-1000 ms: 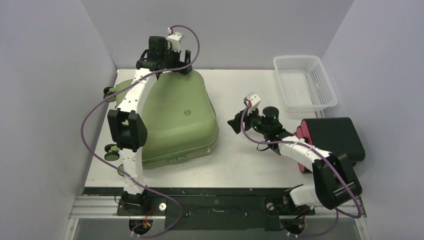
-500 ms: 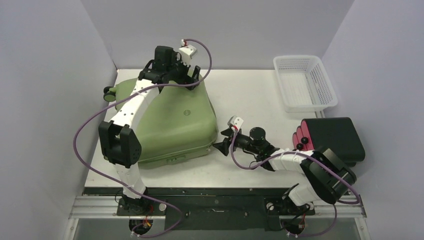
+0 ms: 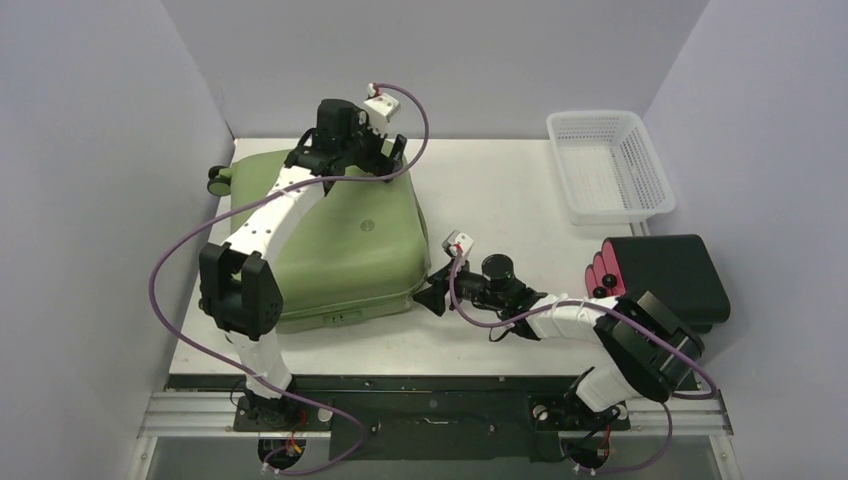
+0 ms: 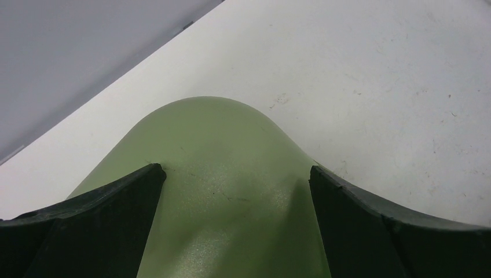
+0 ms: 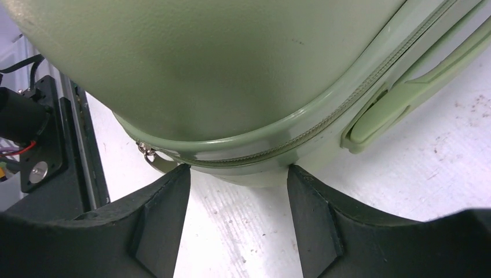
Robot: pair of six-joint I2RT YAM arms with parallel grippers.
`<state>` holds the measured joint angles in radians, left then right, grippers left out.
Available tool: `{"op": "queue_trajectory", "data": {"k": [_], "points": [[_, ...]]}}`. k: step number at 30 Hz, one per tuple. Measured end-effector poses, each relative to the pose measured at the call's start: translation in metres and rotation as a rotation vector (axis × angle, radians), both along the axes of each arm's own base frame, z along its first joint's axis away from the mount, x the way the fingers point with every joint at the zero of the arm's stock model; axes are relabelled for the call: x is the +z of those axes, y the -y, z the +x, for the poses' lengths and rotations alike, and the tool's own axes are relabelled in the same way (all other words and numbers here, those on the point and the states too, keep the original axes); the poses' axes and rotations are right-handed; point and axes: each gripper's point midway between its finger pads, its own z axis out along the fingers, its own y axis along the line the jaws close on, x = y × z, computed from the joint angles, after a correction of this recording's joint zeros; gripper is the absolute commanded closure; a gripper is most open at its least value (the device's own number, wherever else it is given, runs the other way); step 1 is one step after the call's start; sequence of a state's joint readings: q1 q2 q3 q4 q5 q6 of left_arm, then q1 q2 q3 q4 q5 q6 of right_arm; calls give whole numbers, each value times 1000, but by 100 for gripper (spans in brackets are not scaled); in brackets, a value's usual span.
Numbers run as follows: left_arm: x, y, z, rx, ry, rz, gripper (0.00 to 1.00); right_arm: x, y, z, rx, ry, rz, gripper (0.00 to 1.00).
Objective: Open, take out, and arrange the luggage
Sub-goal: Adjust the luggage at the center of the board.
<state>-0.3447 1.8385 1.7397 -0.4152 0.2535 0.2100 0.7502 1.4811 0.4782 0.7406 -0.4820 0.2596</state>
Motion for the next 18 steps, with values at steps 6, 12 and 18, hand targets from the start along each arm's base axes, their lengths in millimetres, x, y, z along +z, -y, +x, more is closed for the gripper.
{"op": "queue_trajectory", "data": {"k": [6, 12, 18], "points": [[5, -13, 3, 64, 0, -36, 4, -2, -2, -8, 11, -63, -37, 42], [25, -69, -17, 182, -30, -36, 4, 0, 1, -13, 75, 35, -123, 29], [84, -143, -67, 333, 82, -36, 4, 31, 21, 17, 43, 261, -287, 18]]}}
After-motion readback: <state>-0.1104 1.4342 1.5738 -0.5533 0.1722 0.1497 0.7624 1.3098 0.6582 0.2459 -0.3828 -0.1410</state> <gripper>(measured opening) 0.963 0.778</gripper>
